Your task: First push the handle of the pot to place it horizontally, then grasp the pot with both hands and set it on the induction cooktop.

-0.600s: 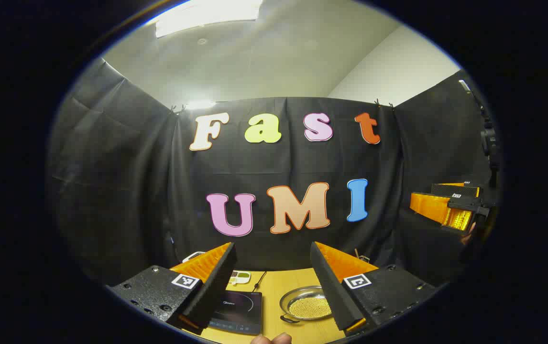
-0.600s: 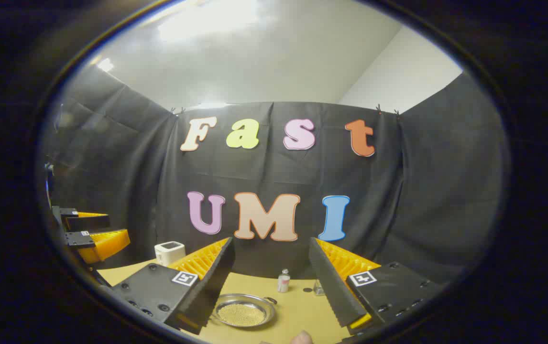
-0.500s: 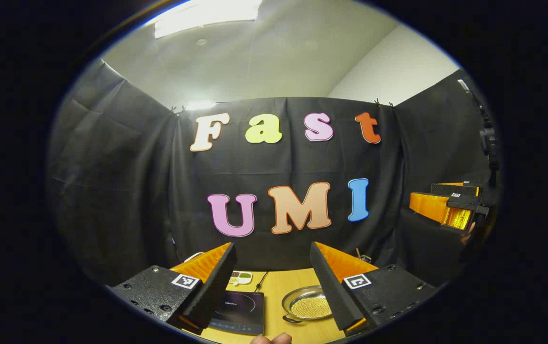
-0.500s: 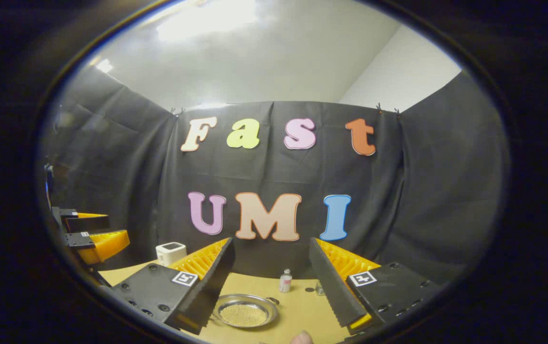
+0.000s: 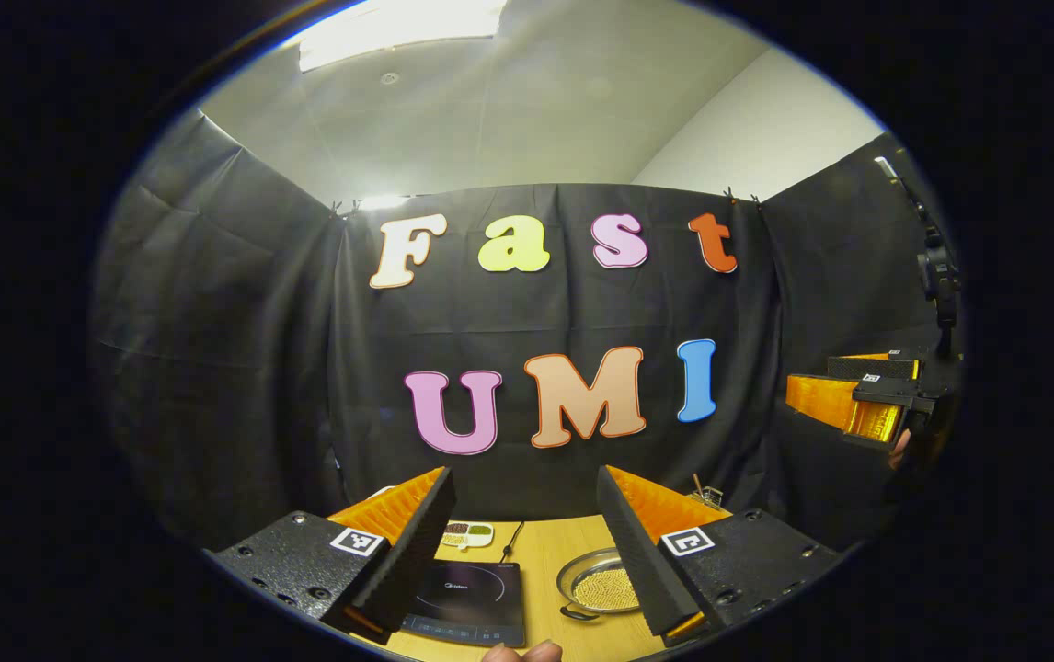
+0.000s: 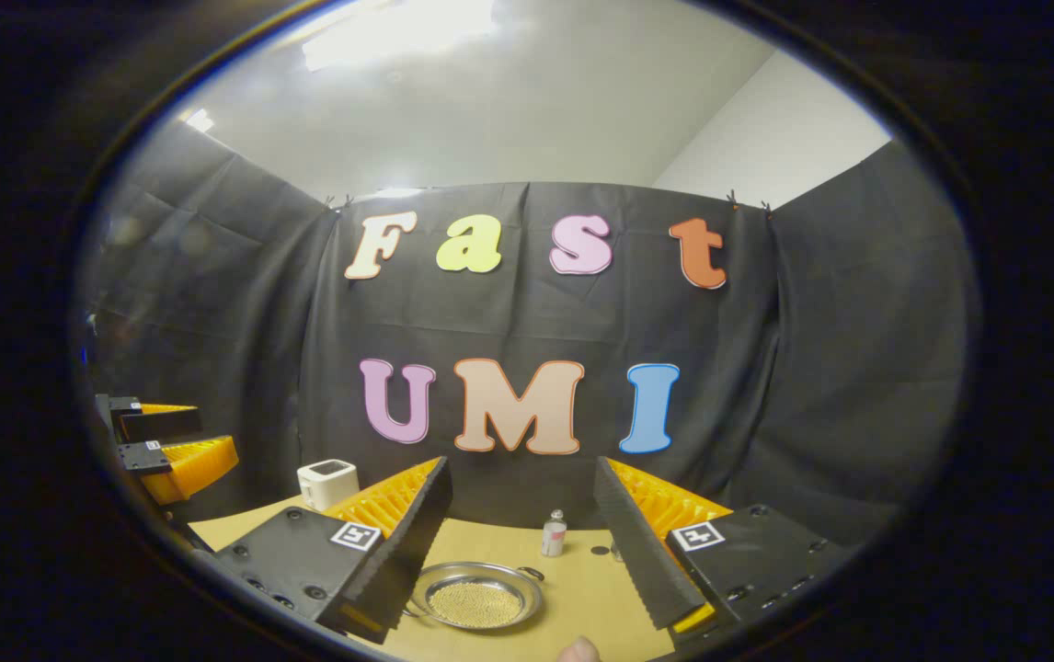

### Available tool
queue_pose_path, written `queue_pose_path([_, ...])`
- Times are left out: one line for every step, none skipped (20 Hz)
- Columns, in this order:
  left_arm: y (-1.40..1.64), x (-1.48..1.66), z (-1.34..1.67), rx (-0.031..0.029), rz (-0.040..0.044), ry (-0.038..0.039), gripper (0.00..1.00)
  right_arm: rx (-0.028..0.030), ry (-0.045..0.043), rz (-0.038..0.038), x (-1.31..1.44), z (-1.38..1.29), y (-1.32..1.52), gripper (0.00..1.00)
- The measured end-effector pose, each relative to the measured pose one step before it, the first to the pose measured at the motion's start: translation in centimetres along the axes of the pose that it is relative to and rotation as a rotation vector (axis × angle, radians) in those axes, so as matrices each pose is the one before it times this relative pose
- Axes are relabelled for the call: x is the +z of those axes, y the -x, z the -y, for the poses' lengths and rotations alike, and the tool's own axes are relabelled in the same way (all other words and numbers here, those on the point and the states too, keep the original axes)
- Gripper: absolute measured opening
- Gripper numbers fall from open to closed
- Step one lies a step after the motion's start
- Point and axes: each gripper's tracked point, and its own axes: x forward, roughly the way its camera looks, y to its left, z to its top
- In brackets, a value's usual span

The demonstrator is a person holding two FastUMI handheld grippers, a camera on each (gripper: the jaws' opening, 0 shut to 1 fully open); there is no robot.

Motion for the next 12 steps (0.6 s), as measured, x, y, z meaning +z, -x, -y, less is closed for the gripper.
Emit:
queue_pose_path([-0.106,-0.257,-0.31,-0.00227,-0.00318,0.00398,0.94,-0.00181,0.00234,-0.00147,-0.043,0.031,-0.035,0.99])
queue_pose_path([-0.143,-0.187,-0.267,-0.00299,-0.00384,0.0051,0.94,-0.00322,0.00113,-0.00532,-0.126,0.045,0.078,0.99])
queue_pose_path([-0.01,-0.33,-0.247,-0.00317,-0.00387,0.00318,0.94,-0.00302,0.00072,-0.00439,-0.059,-0.033,0.048,0.97])
queue_pose_path([-0.005,-0.077,-0.342,-0.00152,-0.0007,0.00153,0.9,-0.00193,-0.00215,-0.00513,-0.109,-0.037,-0.066,0.96])
queue_pose_path([-0.256,-0.179,-0.298,-0.00242,-0.0013,0.00009,0.9,0.0064,-0.00263,-0.00689,-0.113,-0.213,-0.126,0.97])
queue_pose_path([-0.102,-0.268,-0.256,-0.00155,-0.00727,-0.00133,0.9,-0.00399,0.00184,-0.00949,-0.173,0.041,0.104,0.97])
queue_pose_path([-0.115,-0.282,-0.191,-0.00243,-0.00243,0.00199,0.9,-0.00502,0.00548,-0.0093,-0.214,0.008,0.155,0.87])
queue_pose_path([-0.163,-0.049,-0.095,-0.00168,-0.00081,0.00255,0.94,0.00004,0.00504,-0.01,-0.293,-0.034,-0.085,0.78])
queue_pose_path([-0.205,-0.08,-0.226,0.00002,0.00119,0.00323,0.94,-0.0067,0.00758,-0.01421,-0.279,0.053,0.383,0.75])
queue_pose_path([-0.284,-0.231,-0.147,0.00338,-0.00557,0.00211,0.94,-0.01032,0.01504,-0.01273,-0.225,0.437,-0.049,0.72])
queue_pose_path([-0.244,-0.396,-0.155,0.00374,-0.00591,0.0022,0.9,-0.0032,0.01451,-0.01296,-0.299,0.378,0.11,0.56])
queue_pose_path([-0.512,-0.394,0.001,0.00173,-0.00719,0.00618,0.94,0.00188,0.00638,-0.01669,-0.306,0.161,-0.034,0.53])
